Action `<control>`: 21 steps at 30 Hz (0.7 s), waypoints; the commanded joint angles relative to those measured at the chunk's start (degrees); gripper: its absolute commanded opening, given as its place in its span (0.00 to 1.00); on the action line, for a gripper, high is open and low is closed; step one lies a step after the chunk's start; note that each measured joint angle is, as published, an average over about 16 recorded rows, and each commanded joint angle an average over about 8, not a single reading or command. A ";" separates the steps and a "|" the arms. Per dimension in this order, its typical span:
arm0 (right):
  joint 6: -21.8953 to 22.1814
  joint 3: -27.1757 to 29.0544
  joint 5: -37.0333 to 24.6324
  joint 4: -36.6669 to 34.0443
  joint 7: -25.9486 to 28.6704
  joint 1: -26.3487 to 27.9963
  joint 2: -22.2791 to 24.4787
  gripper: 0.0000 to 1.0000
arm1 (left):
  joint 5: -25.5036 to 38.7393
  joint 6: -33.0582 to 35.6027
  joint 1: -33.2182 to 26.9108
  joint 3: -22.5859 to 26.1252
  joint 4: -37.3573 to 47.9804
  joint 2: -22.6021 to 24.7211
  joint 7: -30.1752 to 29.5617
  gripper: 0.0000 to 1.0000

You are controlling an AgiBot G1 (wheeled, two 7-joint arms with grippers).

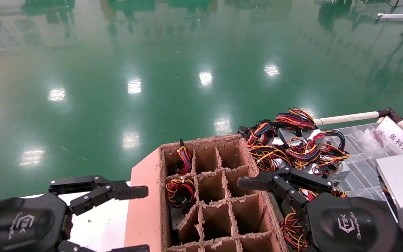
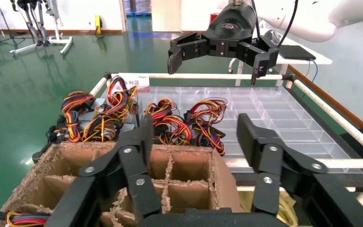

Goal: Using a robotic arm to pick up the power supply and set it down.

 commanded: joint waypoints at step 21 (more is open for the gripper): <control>11.81 -12.96 -29.39 -17.02 -7.41 15.77 -19.01 1.00 | -0.03 0.00 -0.03 0.06 0.03 -0.01 0.03 0.00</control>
